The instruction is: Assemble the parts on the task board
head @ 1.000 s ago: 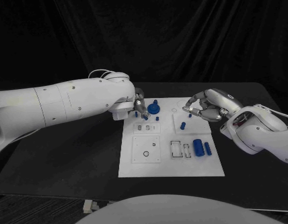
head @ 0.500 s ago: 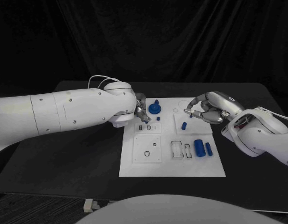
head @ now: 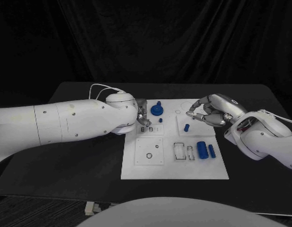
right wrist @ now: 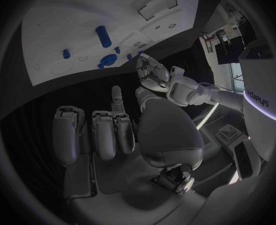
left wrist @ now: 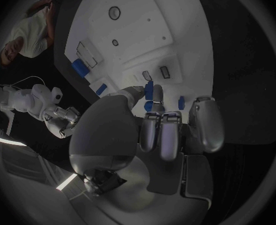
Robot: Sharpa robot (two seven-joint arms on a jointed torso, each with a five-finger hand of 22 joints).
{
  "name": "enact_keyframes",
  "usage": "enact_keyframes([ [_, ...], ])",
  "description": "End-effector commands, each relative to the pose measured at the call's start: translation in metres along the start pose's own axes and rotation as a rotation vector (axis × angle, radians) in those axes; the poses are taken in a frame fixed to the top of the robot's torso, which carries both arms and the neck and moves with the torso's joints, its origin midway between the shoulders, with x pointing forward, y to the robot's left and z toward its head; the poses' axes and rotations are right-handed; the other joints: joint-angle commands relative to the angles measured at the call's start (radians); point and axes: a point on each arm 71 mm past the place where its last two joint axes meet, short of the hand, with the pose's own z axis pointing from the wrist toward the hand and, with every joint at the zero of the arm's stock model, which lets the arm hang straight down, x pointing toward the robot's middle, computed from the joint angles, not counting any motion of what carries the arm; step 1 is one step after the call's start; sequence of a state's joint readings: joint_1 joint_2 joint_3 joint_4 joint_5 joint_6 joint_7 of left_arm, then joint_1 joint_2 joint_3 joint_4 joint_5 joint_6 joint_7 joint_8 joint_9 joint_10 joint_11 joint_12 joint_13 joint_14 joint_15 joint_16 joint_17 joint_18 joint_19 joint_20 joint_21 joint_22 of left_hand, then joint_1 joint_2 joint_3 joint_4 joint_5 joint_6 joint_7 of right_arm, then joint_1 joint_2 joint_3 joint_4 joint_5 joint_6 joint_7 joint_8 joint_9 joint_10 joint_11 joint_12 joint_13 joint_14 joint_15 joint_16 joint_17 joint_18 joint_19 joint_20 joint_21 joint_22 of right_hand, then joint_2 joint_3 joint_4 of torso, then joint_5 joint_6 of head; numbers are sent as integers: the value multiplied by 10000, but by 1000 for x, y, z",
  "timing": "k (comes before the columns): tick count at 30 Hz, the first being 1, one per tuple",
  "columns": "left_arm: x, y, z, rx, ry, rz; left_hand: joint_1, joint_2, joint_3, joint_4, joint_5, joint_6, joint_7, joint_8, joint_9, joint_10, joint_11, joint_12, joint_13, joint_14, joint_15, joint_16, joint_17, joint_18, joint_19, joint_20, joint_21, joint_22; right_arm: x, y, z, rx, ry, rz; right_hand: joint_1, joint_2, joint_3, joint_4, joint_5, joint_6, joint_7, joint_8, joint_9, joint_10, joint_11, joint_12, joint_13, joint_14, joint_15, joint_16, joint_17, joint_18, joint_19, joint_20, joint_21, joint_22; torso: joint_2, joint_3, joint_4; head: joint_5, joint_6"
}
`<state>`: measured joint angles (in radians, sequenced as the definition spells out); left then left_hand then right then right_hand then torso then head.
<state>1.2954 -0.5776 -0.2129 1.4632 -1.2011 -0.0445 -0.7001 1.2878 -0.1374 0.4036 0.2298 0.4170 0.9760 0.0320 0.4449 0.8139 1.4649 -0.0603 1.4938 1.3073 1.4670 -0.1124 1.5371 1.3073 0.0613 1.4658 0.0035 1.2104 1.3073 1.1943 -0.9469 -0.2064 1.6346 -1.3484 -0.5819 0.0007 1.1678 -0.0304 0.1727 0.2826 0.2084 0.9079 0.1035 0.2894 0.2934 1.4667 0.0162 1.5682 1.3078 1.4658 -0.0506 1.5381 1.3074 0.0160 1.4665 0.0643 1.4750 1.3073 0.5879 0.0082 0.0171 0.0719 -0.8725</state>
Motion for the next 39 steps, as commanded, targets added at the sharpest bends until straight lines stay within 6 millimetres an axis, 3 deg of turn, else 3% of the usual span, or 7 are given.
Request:
enact_keyframes([
  [1, 2, -2, 1, -61, -331, 20, -105, -24, 1164, -1211, -49, 116, -119, -22, 438, 729, 21, -17, 2012, 958, 23, 27, 2349, 18, 282, -12, 47, 1802, 2, -1, -1, 155, 41, -27, 99, -18, 44, -10, 41, -62, -28, 67, 11, 1041, 63, 26, 2630, 844, 72, -68, 1795, 118, 505, 25, -34, 2267, 9, 0, -2, 3, -1],
  [15, 13, -6, 4, 77, -89, -111, -245, 63, 1027, -1052, -362, 194, -163, -123, 349, 711, -8, -66, 1976, 948, 1, -15, 2311, 23, 283, -28, 20, 1792, 3, -2, 0, 205, 100, -33, 115, -18, 47, -14, 44, -65, -27, 69, 11, 1041, 63, 26, 2630, 844, 72, -69, 1793, 117, 505, 25, -33, 2267, -2, 0, -14, 20, -1],
  [39, 21, -8, 7, 206, -177, -359, -220, 79, 1029, -1059, -369, 181, -169, -151, 332, 683, -15, -133, 1924, 929, -2, -90, 2243, 31, 273, -31, -25, 1781, 3, -4, -1, 254, 129, -49, 145, -18, 55, -20, 48, -69, -27, 74, 10, 1041, 64, 26, 2630, 842, 71, -73, 1786, 122, 497, 24, -50, 2261, 11, -2, -15, -8, -1],
])
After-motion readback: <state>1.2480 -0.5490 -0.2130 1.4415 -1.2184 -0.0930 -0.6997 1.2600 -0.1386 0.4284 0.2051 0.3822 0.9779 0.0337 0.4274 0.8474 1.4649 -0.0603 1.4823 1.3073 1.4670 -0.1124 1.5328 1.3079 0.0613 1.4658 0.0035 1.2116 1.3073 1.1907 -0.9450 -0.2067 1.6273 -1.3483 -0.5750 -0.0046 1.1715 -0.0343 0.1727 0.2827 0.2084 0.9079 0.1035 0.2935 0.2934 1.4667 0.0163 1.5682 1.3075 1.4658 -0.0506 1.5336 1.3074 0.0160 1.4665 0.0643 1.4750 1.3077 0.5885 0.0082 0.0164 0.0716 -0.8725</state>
